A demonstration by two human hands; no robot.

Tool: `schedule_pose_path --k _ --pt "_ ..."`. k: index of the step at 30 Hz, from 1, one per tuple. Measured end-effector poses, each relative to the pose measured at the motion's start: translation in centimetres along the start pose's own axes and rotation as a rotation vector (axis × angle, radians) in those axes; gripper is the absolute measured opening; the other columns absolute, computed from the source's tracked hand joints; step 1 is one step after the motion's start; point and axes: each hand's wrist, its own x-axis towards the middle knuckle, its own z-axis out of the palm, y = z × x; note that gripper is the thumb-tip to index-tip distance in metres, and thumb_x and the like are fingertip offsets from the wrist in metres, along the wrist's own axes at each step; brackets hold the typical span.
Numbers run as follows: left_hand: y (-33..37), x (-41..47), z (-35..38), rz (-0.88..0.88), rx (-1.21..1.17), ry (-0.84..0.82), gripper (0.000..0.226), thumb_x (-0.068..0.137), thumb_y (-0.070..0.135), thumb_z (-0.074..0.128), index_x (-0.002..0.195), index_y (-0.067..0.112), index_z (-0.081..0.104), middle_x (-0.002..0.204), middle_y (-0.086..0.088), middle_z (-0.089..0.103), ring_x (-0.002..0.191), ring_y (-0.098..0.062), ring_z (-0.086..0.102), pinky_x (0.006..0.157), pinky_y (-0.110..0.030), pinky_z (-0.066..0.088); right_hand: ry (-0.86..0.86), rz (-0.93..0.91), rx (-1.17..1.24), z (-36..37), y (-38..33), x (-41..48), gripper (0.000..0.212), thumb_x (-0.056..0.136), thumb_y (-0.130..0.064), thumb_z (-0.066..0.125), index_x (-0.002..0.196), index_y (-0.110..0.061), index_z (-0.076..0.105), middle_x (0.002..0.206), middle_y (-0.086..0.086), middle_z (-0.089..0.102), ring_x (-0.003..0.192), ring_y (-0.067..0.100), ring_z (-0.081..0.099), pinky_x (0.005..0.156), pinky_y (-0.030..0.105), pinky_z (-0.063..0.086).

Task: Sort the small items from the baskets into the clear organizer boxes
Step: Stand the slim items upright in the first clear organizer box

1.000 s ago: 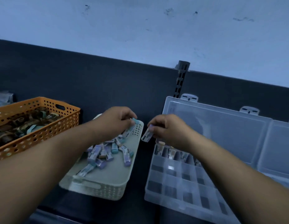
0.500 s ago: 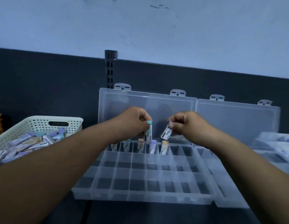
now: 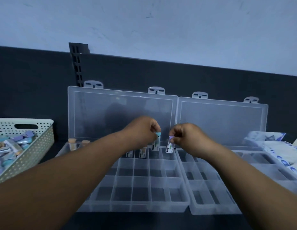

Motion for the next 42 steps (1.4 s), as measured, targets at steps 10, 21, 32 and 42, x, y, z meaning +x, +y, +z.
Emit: schedule_pose_path --k 10,21,32,42 --pt "-1.7 1.2 2.4 -0.059 0.109 -0.027 0.017 0.087 0.011 0.063 0.1 0.019 0.071 0.101 0.001 0.068 0.086 -0.012 0.063 0.074 -0.026 0.051 -0.041 -0.036 -0.067 2.2 1.3 1.0 0.017 0.089 -0.016 0.063 0.074 -0.023 0.065 0.082 0.003 0.066 0.076 0.018 0.061 0.063 0.022 0.041" --pt "-2.7 1.0 2.9 -0.099 0.162 -0.065 0.021 0.088 0.01 0.062 0.105 0.017 0.071 0.109 0.0 0.068 0.083 -0.012 0.059 0.069 -0.023 0.045 -0.084 -0.021 -0.096 2.9 2.0 0.8 0.008 0.091 -0.015 0.061 0.089 -0.012 0.069 0.092 0.008 0.066 0.083 0.023 0.062 0.071 0.028 0.048" --pt "-3.0 -0.3 0.8 0.003 0.313 -0.009 0.032 0.084 0.018 0.065 0.116 0.022 0.063 0.116 0.0 0.062 0.105 -0.019 0.058 0.093 -0.036 0.048 0.022 -0.065 -0.277 1.1 -0.8 0.5 0.027 0.089 -0.025 0.064 0.116 -0.02 0.064 0.113 0.006 0.058 0.104 0.026 0.057 0.089 0.032 0.047" --pt "-6.9 -7.2 -9.3 0.156 0.657 0.181 0.065 0.089 0.045 0.056 0.145 0.024 0.032 0.152 0.0 0.032 0.139 -0.017 0.029 0.112 -0.029 0.022 0.021 -0.271 -0.38 4.2 -11.6 1.4 0.07 0.093 -0.048 0.052 0.152 -0.027 0.02 0.16 0.0 0.017 0.145 0.022 0.018 0.118 0.035 0.018"
